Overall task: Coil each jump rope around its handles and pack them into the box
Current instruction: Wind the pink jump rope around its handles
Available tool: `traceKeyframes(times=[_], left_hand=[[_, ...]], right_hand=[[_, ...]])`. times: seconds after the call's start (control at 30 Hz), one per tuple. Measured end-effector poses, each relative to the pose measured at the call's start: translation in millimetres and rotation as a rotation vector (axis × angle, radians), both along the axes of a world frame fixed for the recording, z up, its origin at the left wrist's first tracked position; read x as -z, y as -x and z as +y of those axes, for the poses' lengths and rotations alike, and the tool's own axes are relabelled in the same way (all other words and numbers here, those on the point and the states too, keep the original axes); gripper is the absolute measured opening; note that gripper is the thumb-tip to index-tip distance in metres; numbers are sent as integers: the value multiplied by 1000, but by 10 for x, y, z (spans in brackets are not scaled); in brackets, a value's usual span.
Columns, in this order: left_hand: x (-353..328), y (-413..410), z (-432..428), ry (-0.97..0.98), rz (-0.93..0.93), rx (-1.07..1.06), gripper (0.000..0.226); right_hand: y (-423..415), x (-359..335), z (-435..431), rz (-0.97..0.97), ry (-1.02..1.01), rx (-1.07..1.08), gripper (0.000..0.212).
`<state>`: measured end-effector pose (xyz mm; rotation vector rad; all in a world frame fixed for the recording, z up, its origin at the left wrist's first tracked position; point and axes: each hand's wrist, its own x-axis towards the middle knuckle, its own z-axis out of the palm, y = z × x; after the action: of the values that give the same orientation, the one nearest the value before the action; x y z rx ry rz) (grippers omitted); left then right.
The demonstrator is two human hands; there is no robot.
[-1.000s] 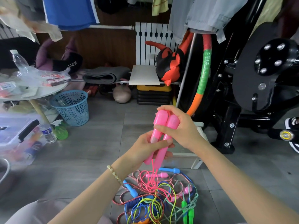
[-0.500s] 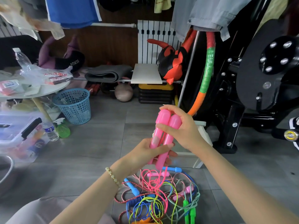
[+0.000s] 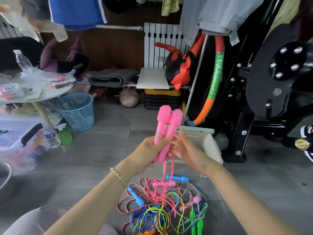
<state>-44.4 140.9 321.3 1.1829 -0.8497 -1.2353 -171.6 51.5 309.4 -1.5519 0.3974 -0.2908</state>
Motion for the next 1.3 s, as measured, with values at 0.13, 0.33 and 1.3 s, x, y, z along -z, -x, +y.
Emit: traceKeyframes(times=[0.13, 0.33, 1.3], left_hand=[[-24, -22, -26, -14, 35, 35, 22], [39, -95, -52, -45, 138, -66, 26], [-720, -379, -135, -321, -918, 593, 28]], right_hand=[[-5, 188, 33, -49, -142, 30, 76], [33, 90, 84, 88, -60, 224, 34], [13, -1035, -186, 246, 1308, -22, 22]])
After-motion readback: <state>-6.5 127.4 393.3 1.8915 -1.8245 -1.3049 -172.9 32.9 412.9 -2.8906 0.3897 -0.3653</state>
